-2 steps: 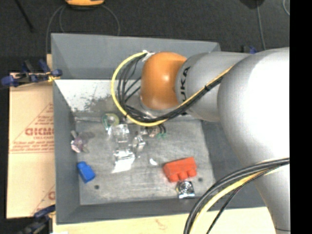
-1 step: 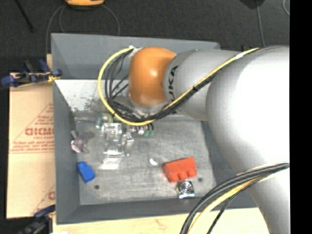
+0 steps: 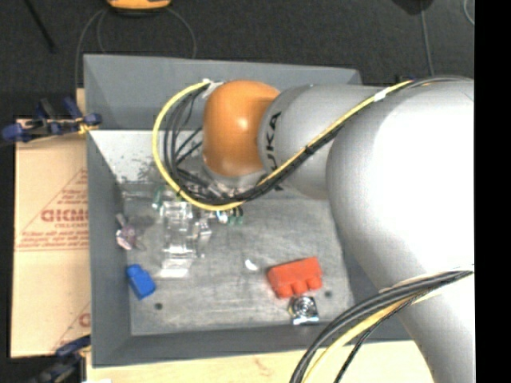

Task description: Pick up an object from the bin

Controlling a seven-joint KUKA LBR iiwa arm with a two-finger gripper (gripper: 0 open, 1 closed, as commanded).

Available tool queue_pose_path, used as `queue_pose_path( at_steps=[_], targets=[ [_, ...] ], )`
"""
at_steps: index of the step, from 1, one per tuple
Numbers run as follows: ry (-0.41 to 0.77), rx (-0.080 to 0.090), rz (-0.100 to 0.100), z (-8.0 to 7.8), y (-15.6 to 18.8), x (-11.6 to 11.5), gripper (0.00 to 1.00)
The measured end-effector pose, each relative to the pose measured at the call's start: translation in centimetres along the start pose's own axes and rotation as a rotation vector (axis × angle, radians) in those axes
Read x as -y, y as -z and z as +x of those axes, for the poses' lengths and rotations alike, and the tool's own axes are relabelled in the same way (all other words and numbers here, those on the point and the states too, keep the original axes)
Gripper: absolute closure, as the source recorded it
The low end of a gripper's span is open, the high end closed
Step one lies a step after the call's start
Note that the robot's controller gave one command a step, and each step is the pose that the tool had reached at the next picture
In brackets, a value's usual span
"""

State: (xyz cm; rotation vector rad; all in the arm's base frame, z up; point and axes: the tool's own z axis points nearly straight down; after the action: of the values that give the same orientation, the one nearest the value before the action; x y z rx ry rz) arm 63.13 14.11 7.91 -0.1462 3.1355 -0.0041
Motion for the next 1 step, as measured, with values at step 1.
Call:
queue_pose_path(
  at_steps=[1],
  targets=[
    [0.000,-0.001,0.000,0.01,0.08,0.01,1.00]
  ],
)
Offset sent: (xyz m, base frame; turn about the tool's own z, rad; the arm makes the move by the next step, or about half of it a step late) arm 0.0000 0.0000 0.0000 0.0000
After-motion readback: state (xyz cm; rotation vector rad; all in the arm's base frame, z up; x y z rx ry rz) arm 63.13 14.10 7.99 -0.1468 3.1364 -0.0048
